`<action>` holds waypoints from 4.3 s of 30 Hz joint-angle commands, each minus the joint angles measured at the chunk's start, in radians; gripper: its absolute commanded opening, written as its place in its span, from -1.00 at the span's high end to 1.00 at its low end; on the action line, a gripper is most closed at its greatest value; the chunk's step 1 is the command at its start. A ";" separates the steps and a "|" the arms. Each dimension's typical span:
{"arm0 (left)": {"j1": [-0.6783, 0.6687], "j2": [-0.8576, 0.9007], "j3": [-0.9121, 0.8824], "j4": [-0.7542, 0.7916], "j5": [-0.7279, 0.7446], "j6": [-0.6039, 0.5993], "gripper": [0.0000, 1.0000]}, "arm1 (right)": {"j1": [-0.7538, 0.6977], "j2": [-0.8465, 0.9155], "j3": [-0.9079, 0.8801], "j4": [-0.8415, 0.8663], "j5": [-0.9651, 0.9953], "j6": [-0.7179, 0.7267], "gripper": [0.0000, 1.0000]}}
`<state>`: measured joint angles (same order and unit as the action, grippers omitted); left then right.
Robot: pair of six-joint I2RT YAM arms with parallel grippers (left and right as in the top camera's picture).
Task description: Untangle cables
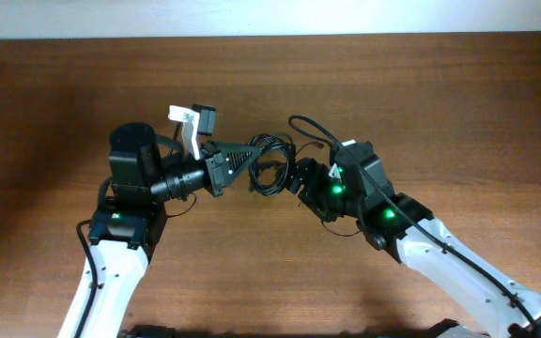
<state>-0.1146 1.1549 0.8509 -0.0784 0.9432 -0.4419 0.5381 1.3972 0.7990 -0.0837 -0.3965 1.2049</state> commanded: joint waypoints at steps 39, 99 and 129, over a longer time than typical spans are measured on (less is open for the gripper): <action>0.003 -0.002 0.012 -0.196 -0.041 -0.672 1.00 | -0.064 0.057 0.038 0.010 -0.074 -1.146 -0.76; -0.085 0.180 0.012 0.478 0.212 0.056 1.00 | -0.197 -0.205 0.185 -0.533 0.199 -1.033 0.92; -0.073 0.181 0.012 0.130 0.134 0.312 1.00 | -0.125 0.058 0.347 -0.450 -0.019 -0.582 0.92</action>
<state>-0.2192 1.3506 0.8486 0.0299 0.9955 -0.1345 0.4046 1.4311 1.1488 -0.4561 -0.5442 0.6750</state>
